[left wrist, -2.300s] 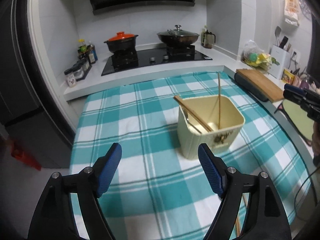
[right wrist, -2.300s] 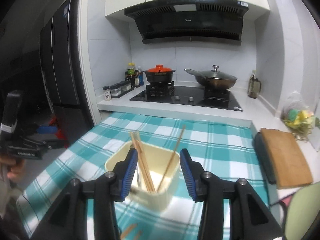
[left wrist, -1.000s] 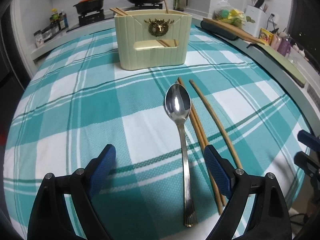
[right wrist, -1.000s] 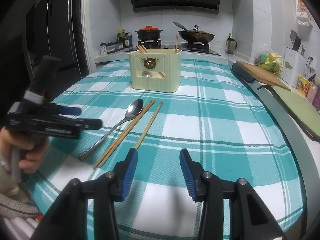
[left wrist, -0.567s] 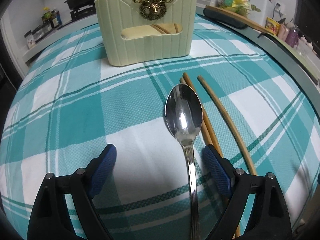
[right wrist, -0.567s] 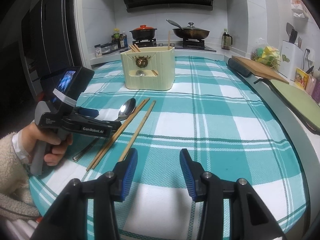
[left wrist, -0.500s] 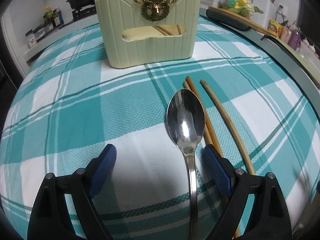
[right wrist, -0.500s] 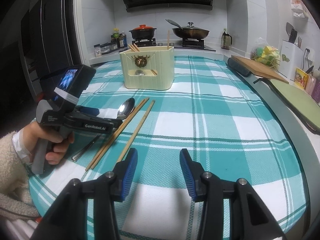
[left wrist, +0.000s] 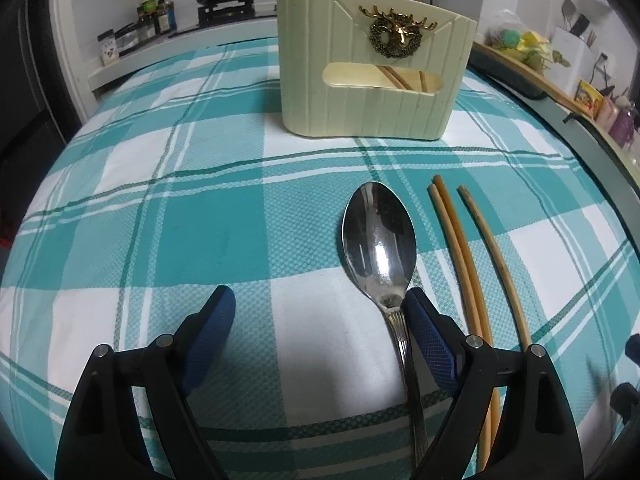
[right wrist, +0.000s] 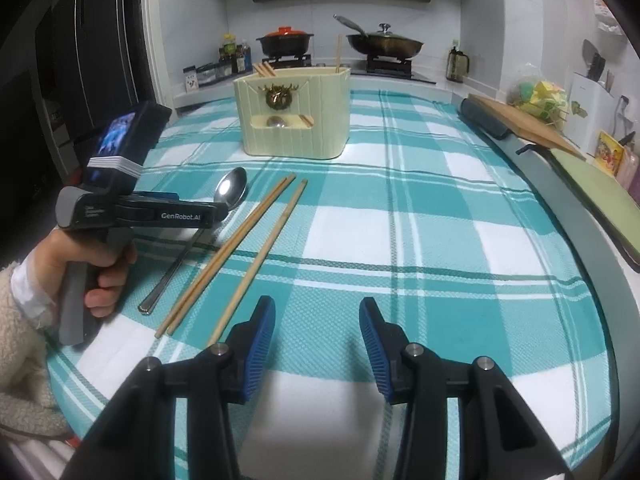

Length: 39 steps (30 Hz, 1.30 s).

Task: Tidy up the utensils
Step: 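Move both open tools back to the remaining spoon and chopsticks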

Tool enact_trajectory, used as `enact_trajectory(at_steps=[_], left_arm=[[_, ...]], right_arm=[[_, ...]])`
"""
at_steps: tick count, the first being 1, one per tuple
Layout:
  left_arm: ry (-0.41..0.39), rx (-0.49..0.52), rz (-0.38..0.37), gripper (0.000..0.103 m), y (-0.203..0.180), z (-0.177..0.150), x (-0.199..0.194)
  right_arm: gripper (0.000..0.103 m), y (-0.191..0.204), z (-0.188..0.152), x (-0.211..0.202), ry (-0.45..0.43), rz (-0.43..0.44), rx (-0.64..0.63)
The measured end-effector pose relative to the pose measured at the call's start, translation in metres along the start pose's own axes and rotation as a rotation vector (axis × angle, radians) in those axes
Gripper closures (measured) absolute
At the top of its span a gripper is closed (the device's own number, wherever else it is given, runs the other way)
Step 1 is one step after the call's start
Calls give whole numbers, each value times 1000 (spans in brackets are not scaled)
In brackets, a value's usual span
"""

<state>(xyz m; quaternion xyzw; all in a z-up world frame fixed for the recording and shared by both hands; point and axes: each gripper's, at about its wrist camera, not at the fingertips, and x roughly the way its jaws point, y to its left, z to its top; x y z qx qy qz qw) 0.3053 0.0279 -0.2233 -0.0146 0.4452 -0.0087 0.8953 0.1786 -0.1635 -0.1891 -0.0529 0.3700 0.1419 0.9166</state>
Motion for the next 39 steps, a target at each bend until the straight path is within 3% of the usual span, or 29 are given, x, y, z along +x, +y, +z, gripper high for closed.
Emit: enact_trajectory(at_steps=[11,13,14,15,17,20,23,27,39], left_arm=[[8,-13,17,15,12,-18,-13],[10,-12,20,15,14,-20,-16],[13,-10,21,15,15,-22,-17],[14,-8,21,15,16,-23,-18],[15,1,25,15,17,-28,-21],[22,0,38,14,22,-33,-25],[31,-9,40,14,27,-37,-29],[39,-18,28,14,31,-44,-37],[53,15,15,14,24,-53,-43]], right_arm=[[59,28,38,76,126,108,8],[68,36,35,85,145,101,-23],[80,39,34,88,154,81,-45],[86,41,32,87,137,49,-63],[92,37,31,85,142,20,-49],[92,22,29,79,153,-41,0],[90,13,25,73,156,-33,25],[68,12,22,64,143,-26,42],[68,9,13,48,139,-13,38]])
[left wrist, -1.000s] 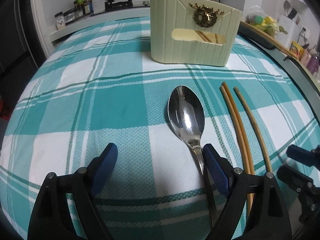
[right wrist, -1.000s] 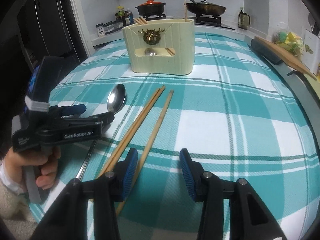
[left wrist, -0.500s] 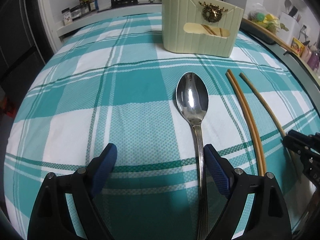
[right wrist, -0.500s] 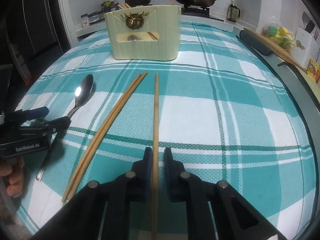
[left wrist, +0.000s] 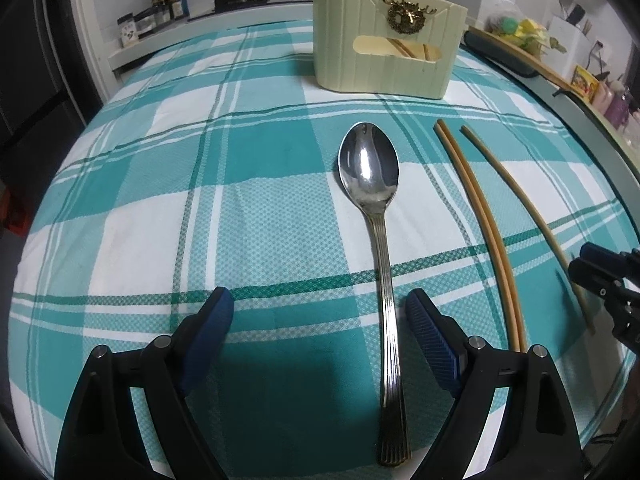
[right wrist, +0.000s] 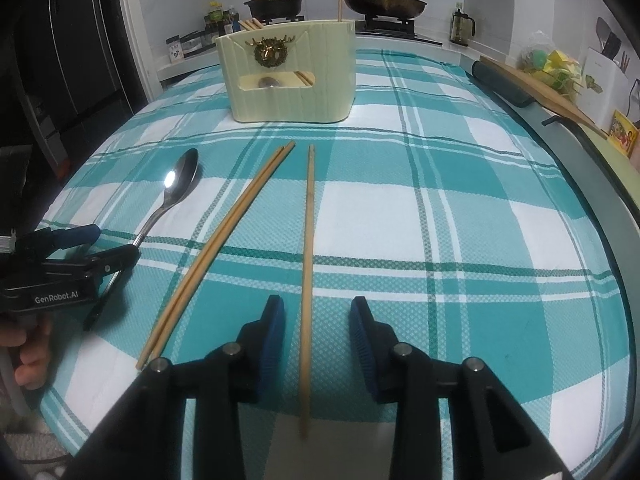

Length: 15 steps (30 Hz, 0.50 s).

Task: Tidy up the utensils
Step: 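Move both open tools back to the remaining spoon and chopsticks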

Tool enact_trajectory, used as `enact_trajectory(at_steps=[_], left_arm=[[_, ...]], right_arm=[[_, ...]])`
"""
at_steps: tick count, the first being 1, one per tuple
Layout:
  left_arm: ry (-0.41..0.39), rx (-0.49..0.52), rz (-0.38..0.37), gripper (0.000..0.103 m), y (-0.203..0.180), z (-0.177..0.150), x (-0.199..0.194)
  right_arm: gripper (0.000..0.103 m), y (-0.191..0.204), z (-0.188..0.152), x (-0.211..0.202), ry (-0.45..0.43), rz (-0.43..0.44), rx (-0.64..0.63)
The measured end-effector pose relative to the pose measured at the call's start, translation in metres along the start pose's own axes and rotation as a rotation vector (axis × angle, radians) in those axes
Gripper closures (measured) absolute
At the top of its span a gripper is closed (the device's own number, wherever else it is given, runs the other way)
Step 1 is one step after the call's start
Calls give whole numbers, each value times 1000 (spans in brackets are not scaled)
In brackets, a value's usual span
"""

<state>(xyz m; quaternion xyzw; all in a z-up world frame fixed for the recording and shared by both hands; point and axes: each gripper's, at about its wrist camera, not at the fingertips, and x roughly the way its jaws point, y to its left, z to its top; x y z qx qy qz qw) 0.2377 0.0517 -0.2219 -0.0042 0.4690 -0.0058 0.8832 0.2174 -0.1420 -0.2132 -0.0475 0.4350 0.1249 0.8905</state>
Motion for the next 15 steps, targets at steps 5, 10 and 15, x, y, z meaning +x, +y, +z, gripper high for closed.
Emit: enact_trajectory(at_steps=[5,10,15], left_arm=[[4,9,10,12,-2,0,1],[4,5,11,7,0,1,4],[13,11,12,7,-1,4,6]], right_arm=[[68,0,1,5,25,-1,-12],[68,2,0,10,45,-10,-32],[67,4,2,13,61,-17,-80]])
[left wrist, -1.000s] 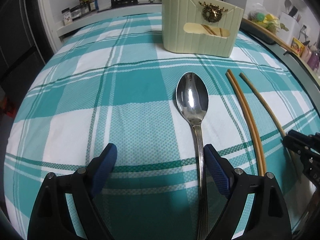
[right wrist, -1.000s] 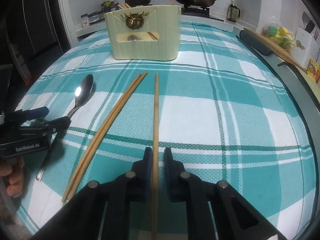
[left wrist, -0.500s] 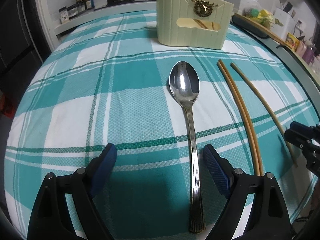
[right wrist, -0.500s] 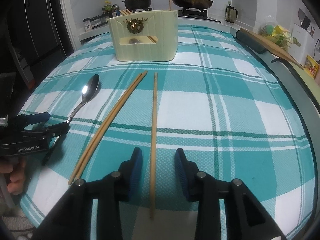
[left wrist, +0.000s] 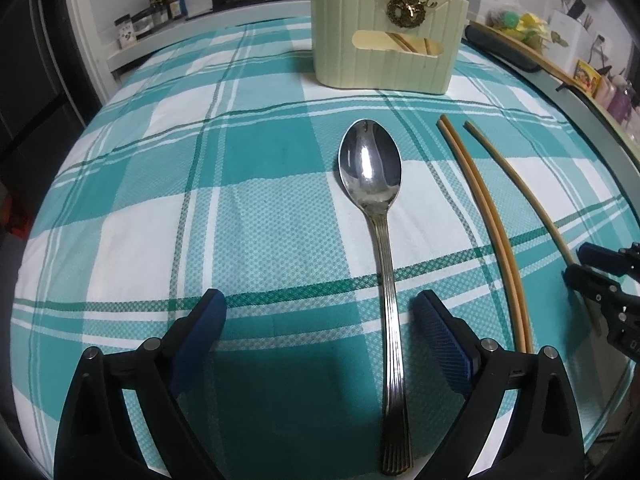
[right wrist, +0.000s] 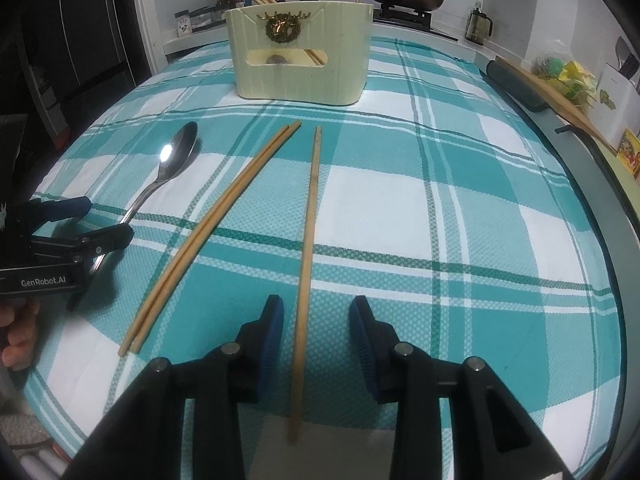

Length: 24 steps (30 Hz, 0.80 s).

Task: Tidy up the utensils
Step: 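Move both open tools back to the remaining spoon and chopsticks, then close the left tool on the last silver spoon while the right tool grasps a chopstick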

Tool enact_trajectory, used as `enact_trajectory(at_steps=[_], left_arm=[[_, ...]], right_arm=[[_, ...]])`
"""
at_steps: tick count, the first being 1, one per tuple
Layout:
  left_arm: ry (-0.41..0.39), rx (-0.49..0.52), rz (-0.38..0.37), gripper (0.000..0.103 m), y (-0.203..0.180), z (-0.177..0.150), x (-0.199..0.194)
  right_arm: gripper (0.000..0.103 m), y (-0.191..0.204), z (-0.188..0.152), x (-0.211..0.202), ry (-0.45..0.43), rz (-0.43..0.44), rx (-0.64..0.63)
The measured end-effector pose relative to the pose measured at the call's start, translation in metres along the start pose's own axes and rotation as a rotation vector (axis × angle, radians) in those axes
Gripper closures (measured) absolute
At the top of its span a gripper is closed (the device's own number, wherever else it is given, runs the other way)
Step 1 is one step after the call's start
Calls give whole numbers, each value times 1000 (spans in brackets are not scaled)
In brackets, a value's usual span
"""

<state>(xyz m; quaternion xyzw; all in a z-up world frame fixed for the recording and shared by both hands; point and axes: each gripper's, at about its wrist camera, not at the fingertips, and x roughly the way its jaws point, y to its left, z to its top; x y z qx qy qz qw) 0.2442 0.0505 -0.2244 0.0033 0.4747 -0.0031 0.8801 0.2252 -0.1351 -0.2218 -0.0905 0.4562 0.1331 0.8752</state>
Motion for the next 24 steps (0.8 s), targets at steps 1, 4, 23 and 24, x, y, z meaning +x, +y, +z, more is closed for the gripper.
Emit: enact_trajectory(at_steps=[1,4,23,24], left_arm=[[3,4,-2,7,-1,1,1],[17,23,-11,7,-3,8,4],[56,78,-66,30,-20,67,35],[58,80,-66,32,-21,69,36]], right_arm=[[67,-1,1,0,7,5,-1],[67,-3,6,3,37,23,-19],[68,-15,82,50,217,141,-94],[68,-15,89,55,216,142,-94]])
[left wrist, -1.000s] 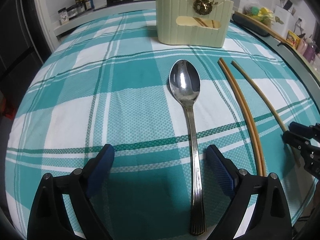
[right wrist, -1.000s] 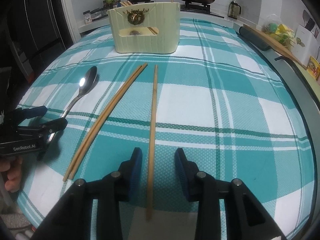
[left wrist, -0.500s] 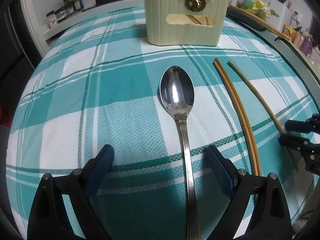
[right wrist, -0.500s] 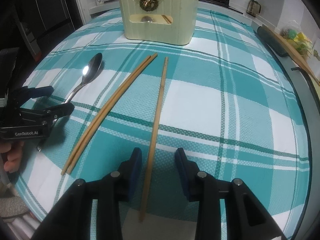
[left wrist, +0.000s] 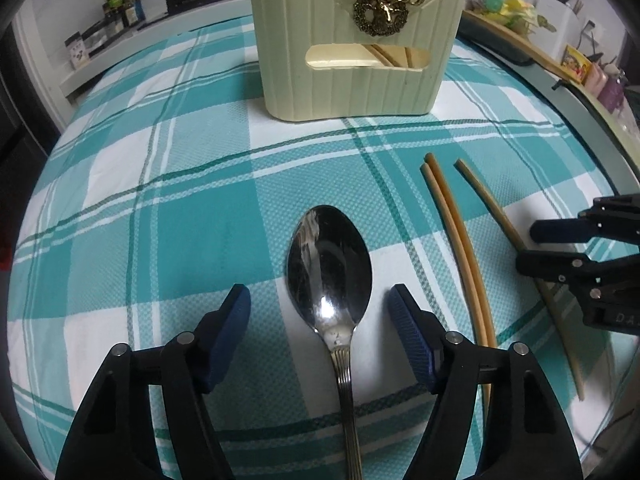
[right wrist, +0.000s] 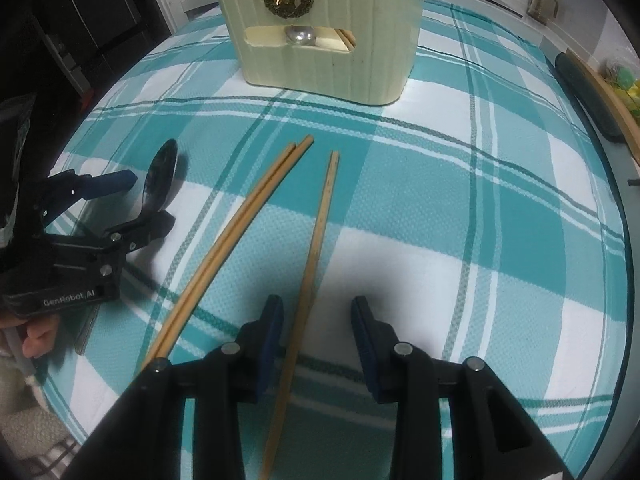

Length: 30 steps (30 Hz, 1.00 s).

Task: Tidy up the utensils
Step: 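Close the left tool on the last silver spoon while the right tool grasps a chopstick, then carry the spoon over the cream holder while the right tool carries its chopstick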

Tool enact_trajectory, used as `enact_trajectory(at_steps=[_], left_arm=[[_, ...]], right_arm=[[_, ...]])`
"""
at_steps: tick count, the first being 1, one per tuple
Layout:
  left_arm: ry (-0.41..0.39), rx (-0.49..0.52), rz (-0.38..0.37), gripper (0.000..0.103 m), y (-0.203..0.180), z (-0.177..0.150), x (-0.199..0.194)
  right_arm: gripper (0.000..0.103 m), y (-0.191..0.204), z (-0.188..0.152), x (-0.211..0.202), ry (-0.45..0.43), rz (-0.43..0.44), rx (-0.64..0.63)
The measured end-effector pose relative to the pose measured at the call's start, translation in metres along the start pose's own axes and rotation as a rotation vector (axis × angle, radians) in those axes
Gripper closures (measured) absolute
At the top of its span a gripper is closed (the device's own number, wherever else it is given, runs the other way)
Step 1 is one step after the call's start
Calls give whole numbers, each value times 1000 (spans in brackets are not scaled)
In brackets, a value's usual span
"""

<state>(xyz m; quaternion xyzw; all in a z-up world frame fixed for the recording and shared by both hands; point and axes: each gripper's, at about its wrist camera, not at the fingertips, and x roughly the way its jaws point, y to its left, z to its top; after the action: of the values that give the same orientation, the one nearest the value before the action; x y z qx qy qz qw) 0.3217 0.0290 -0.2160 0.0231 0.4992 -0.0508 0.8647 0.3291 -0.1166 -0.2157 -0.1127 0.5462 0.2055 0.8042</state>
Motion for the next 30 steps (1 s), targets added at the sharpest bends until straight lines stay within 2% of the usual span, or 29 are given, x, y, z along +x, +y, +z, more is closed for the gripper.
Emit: enact_trajectory(at_steps=[5,7,8,11,12,18,27,30], left_arm=[[2,22,-4,43,-5,9,4],[-3,29,-10,56,-5,12,5],[-8,31,-12,61,-5,13,5],[-19,36,-14,61,-6,15,5],[-25,36,-13,61,-6,14,3],[-109,16,-15,61,2,11,-32],[-273,-25,-46,61,12,-1,-113],[-321,-45,-59,61,15,-9,-137]], right_arm=[[67,-1,33,12,-6,-13,-12],[68,0,45,18,-7,-28,-20],[71,0,49,19,-13,-35,-24],[94,0,59,23,-33,-51,-29],[96,-2,60,24,-39,-43,-18],[97,-15,47,1,-124,31,72],[97,-4,10,-98,-364,92,120],[97,2,-3,-128,-442,88,115]])
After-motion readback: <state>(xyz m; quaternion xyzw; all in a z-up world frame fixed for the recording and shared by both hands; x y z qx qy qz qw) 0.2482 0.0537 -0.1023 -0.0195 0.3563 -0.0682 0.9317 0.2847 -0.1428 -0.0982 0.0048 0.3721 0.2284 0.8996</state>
